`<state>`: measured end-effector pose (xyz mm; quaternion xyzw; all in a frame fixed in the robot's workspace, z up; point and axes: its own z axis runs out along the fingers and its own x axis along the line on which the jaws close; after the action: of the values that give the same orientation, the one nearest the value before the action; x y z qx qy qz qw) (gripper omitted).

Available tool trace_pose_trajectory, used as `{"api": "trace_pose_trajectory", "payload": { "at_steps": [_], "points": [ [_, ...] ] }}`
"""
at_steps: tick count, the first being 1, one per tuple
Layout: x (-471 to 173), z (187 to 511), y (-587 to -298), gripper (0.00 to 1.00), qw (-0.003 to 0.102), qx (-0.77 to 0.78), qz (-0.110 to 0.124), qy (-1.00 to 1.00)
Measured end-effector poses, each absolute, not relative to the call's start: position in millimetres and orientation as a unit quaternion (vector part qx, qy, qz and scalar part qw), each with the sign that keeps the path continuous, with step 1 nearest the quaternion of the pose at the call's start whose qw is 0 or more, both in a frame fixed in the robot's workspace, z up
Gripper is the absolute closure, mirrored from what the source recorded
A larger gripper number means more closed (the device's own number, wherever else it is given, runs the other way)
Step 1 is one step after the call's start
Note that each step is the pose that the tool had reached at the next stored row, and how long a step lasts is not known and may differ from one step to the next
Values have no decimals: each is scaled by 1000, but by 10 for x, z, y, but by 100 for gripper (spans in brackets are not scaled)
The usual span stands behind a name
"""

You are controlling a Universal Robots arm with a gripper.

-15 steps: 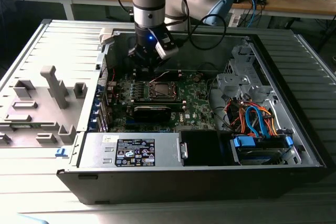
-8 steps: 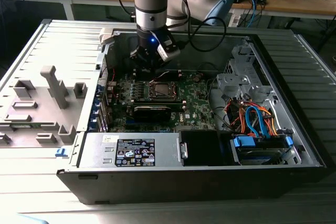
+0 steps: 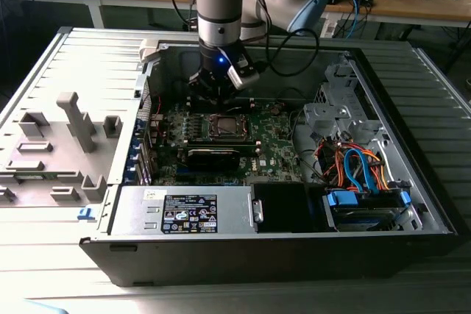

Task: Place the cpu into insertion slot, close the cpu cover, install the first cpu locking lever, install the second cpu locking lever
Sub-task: 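Install the first cpu locking lever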

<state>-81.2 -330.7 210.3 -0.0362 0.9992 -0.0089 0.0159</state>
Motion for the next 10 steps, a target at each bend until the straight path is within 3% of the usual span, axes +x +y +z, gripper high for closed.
{"api": "trace_pose_trajectory", "payload": {
  "at_steps": [10],
  "points": [
    [-694, 2054, -3308, 89, 16, -36, -9, 999]
  ]
}}
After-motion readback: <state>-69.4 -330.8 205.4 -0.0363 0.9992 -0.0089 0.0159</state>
